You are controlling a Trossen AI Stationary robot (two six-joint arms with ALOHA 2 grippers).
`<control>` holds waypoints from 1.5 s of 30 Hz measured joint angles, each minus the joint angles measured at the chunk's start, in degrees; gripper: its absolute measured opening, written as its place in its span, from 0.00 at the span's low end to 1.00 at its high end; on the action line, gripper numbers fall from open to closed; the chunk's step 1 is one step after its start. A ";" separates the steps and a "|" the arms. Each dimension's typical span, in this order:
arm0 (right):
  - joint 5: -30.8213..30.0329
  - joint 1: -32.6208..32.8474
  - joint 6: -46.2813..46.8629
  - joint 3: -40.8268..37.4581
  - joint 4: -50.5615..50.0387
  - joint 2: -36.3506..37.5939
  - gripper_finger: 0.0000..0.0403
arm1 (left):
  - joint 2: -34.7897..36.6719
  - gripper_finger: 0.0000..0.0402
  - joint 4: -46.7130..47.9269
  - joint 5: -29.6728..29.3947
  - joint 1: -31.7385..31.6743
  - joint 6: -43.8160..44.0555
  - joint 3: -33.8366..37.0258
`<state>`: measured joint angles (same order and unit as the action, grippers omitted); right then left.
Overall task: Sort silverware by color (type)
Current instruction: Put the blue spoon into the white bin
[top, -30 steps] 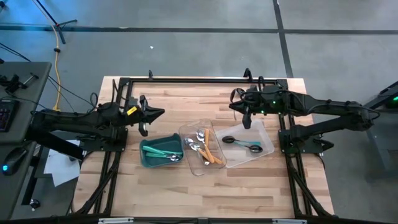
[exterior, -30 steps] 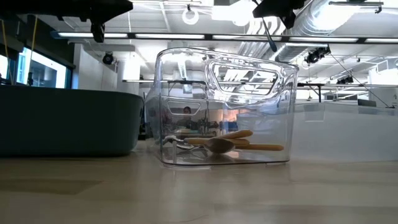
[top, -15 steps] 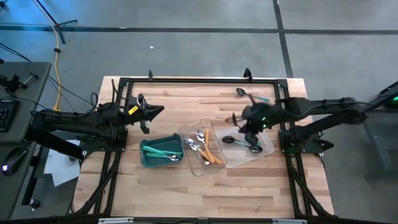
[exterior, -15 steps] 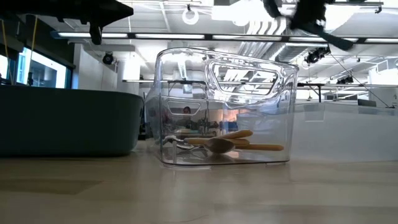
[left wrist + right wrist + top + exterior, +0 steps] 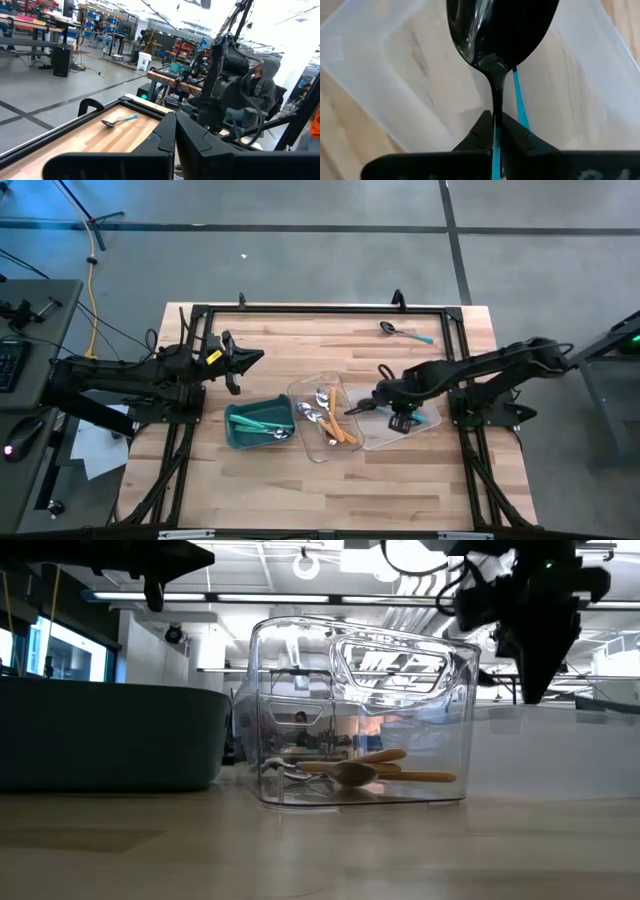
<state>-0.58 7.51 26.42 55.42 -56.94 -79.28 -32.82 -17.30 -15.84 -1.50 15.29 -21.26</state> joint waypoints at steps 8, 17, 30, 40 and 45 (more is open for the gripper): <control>1.15 0.00 -4.03 0.00 5.95 -8.10 0.00 | 0.00 0.00 0.49 -0.09 0.00 -0.02 0.00; 1.84 -0.02 -5.07 -0.05 7.77 -15.68 0.00 | 0.00 0.00 0.81 -0.46 0.00 -0.02 -0.02; 2.12 0.00 -4.86 -0.05 9.89 -17.61 0.03 | 0.00 0.00 0.82 -0.83 0.00 0.00 -0.02; 2.84 0.00 -2.30 -0.05 10.78 -17.58 0.03 | 0.00 0.00 0.83 -0.86 0.00 -0.03 -0.04; 2.87 0.00 -1.82 -0.05 10.98 -17.58 0.07 | 0.00 0.00 0.83 -0.87 0.00 -0.01 -0.04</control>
<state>2.29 7.51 24.60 55.37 -45.95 -96.86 -32.82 -16.47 -16.71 -1.50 15.28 -21.30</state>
